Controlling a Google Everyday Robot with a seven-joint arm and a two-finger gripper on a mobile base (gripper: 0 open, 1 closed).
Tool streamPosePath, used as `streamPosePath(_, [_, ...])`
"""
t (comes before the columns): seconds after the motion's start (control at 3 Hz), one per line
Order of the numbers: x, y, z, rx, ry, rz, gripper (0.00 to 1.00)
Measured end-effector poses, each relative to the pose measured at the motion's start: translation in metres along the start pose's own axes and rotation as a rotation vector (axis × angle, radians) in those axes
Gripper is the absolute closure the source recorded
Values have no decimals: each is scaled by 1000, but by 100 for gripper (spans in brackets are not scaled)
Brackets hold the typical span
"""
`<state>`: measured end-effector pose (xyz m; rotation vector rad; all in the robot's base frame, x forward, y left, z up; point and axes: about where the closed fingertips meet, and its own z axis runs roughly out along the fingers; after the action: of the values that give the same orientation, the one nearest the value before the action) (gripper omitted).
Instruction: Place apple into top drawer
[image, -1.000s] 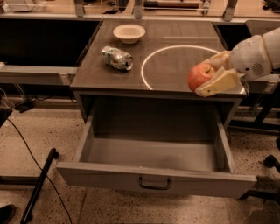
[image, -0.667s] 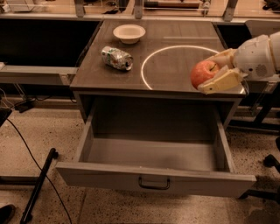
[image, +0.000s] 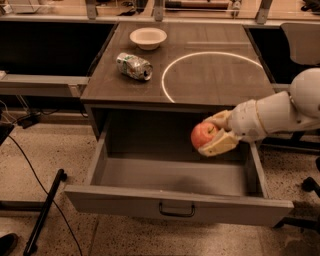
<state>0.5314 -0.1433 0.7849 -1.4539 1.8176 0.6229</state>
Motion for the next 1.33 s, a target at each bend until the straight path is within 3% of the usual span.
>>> streamPosePath(0.33, [8,9,9,-25,10,12,100])
streamPosePath(0.67, [25,13,43,-34,62,45,100])
streamPosePath(1.0, [58,24,100,-39,159,69,100])
streamPosePath(1.33, [78,26,138,-45,187,101,81])
